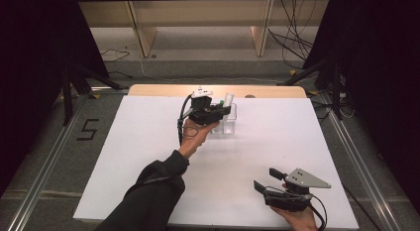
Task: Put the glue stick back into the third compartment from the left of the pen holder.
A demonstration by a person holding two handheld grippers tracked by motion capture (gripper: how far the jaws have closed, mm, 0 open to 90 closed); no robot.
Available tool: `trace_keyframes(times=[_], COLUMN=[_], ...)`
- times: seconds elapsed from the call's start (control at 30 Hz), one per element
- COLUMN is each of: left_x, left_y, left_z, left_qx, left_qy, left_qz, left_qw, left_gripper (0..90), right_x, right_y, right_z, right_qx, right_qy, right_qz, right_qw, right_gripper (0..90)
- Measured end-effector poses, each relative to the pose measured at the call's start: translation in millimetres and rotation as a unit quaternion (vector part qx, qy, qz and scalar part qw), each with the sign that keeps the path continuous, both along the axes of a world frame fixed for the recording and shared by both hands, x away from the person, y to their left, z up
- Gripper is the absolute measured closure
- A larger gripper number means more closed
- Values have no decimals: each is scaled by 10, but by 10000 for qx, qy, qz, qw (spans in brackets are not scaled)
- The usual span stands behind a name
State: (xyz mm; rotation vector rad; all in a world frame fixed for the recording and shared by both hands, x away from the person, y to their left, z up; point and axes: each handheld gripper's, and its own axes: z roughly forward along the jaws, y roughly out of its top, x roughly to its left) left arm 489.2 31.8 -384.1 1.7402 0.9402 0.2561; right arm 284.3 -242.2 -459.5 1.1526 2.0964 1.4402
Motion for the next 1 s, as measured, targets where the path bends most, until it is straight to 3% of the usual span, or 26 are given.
trace_keyframes(times=[0.4,0.57,1.0], left_x=[144,210,328], left_y=[-49,-100,-243], left_z=[27,19,-91], left_qx=[-100,33,128], left_qy=[19,24,117], left_qz=[195,245,402], left_qw=[9998,9997,9990], left_gripper=[701,701,701], right_x=[-32,-40,-65], right_y=[-1,-4,-5], right_z=[3,4,13], right_qx=[42,57,101], right_qy=[-3,3,-32], right_qz=[13,14,38], right_qw=[10000,10000,9999], right_gripper=[273,273,269])
